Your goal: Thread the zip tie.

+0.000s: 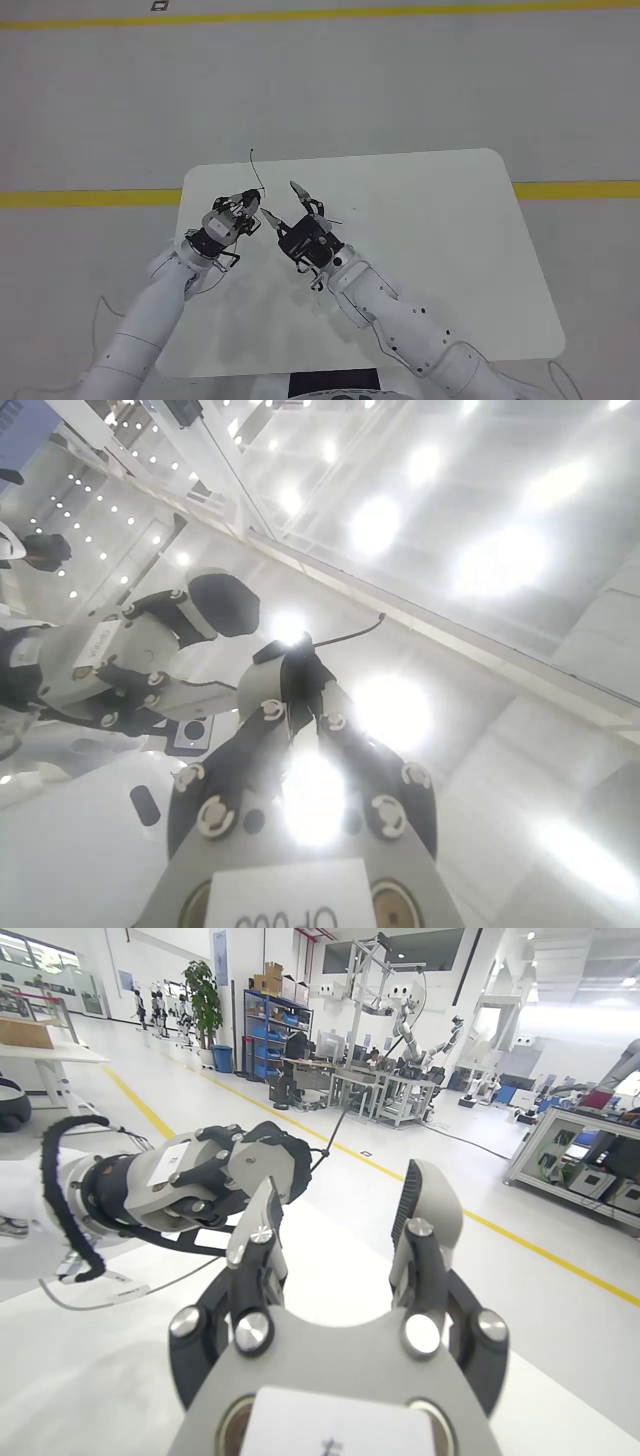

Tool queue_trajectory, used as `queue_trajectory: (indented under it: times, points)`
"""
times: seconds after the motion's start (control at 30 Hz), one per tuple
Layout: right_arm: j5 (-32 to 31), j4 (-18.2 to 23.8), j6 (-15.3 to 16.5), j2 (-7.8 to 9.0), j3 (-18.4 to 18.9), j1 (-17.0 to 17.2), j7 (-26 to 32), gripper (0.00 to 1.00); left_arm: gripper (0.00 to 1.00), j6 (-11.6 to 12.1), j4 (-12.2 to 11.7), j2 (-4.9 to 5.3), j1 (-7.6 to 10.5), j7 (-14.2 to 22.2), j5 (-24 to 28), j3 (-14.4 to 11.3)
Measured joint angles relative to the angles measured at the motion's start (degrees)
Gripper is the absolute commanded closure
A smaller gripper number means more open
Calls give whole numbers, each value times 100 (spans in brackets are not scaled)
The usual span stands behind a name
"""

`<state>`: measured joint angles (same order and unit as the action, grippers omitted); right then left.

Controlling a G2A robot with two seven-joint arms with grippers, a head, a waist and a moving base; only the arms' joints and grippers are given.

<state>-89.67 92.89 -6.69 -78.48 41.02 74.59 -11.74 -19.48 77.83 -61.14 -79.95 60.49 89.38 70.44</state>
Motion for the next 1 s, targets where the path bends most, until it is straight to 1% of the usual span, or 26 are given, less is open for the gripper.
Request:
queue_trajectory:
  times: [0.17,0.2,0.37,0.5,0.63,0.73,0.87,1.0]
  points:
    - [-29,-72,24,-47,-23,-42,-4,53,100,0,5,42,2,1,60,-63]
    - [-30,-88,23,-55,-31,-54,-5,55,100,0,3,47,2,7,59,-73]
    - [-29,-156,-24,-77,-80,-107,-11,58,100,0,-3,47,6,20,58,-120]
    - [-29,-198,-103,-83,-124,-149,-12,63,100,0,-15,40,19,22,58,-148]
    - [-29,-231,-123,-79,-158,-186,-18,73,100,0,-49,37,41,13,58,-167]
    - [-29,-253,-126,-75,-173,-208,-22,77,100,0,-61,37,53,13,58,-178]
    - [-29,-270,-120,-73,-198,-238,-22,77,100,0,-69,38,63,14,58,-185]
    - [-29,-286,-125,-73,-218,-264,-14,80,100,0,-72,39,67,8,58,-188]
